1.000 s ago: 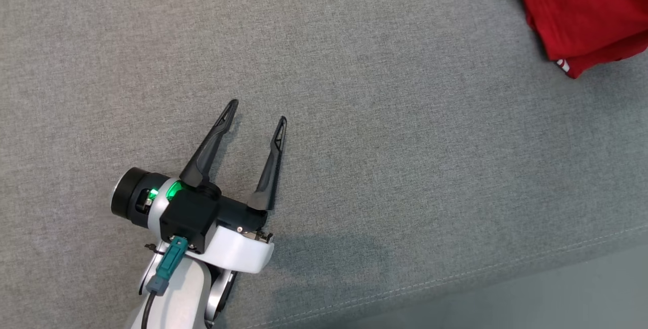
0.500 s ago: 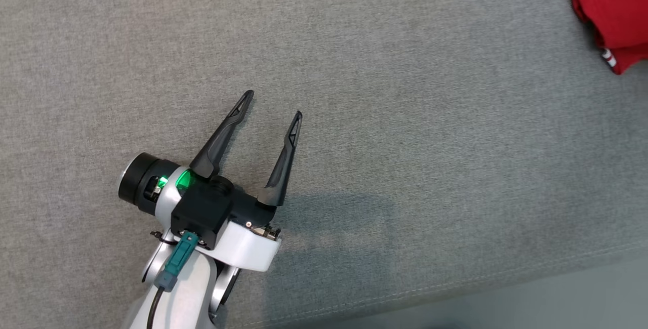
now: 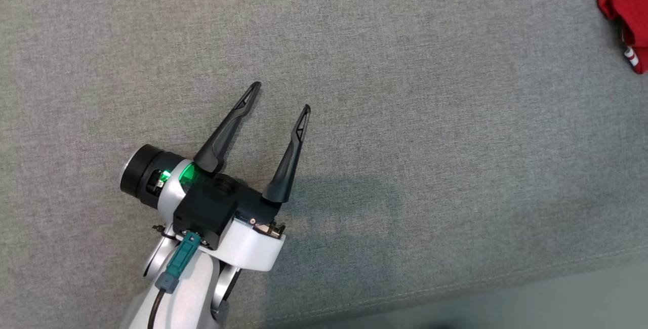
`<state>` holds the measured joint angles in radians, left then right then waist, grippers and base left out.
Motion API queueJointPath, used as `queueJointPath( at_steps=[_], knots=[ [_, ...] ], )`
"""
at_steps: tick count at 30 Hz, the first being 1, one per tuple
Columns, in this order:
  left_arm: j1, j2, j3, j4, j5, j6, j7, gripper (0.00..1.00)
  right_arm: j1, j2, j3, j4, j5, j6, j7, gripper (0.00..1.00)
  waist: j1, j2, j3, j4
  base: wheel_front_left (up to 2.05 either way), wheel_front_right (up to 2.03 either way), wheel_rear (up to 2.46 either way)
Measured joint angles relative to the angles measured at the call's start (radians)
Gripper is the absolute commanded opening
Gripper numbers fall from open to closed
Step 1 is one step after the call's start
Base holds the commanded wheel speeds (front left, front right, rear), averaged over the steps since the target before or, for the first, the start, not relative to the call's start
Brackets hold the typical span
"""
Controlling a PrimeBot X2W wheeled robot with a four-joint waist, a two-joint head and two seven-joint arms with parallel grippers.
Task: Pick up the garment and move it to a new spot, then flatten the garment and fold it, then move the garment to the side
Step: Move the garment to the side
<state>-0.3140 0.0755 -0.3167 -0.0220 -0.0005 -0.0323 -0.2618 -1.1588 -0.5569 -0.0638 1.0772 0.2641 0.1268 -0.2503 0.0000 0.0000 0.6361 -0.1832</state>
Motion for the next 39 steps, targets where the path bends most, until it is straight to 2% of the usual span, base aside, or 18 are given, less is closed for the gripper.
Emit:
queueJointPath(
  at_steps=[2, 5, 9, 12, 17, 21, 26, 31, 39],
  knots=[
    [0.0, 0.001, 0.0, 0.004, 0.0, 0.006, 0.0, 1.0, 0.001, 0.006, -0.059, -0.029, -0.062, 0.0, 0.0, 1.0, 0.0001, 0.0, -0.006, -0.003, 0.0, 0.0, 0.0],
    [0.0, 0.002, 0.0, 0.016, -0.001, 0.007, 0.0, 1.0, 0.004, 0.063, -0.12, -0.087, -0.108, 0.0, -0.001, 1.0, 0.0001, 0.0, -0.021, -0.008, 0.0, 0.0, 0.0],
    [0.0, 0.002, -0.002, 0.035, -0.01, 0.009, 0.001, 1.0, 0.051, 0.145, -0.128, -0.141, -0.116, 0.0, -0.001, 1.0, 0.0001, 0.0, -0.049, -0.012, 0.0, 0.0, 0.0],
    [0.0, 0.001, -0.002, 0.036, -0.017, 0.016, 0.001, 1.0, 0.094, 0.172, -0.107, -0.187, -0.09, 0.0, -0.001, 1.0, 0.0, 0.0, -0.075, -0.011, 0.0, 0.0, 0.0],
    [0.003, -0.003, 0.005, 0.045, -0.044, 0.034, 0.001, 1.0, 0.153, 0.193, -0.015, -0.264, -0.014, 0.0, -0.001, 1.0, 0.0, 0.0, -0.124, -0.002, 0.0, 0.0, 0.0],
    [0.012, -0.012, 0.028, 0.039, -0.045, 0.074, 0.002, 1.0, 0.212, 0.206, 0.045, -0.329, 0.039, 0.0, -0.004, 1.0, 0.0, 0.0, -0.17, 0.01, 0.0, 0.0, 0.0],
    [0.059, -0.023, 0.054, 0.026, -0.068, 0.105, 0.002, 1.0, 0.294, 0.23, 0.097, -0.399, 0.071, 0.001, -0.006, 1.0, 0.0001, 0.0, -0.235, 0.028, 0.0, 0.0, 0.0],
    [0.101, -0.024, 0.092, 0.027, -0.096, 0.122, 0.002, 1.0, 0.397, 0.274, 0.146, -0.441, 0.08, 0.001, -0.006, 1.0, 0.0, 0.0, -0.307, 0.046, 0.0, 0.0, 0.0],
    [0.177, -0.028, 0.135, 0.054, -0.156, 0.123, 0.002, 1.0, 0.541, 0.304, 0.18, -0.529, 0.078, 0.001, -0.006, 1.0, 0.0, 0.0, -0.433, 0.07, 0.0, 0.0, 0.0]
  ],
)
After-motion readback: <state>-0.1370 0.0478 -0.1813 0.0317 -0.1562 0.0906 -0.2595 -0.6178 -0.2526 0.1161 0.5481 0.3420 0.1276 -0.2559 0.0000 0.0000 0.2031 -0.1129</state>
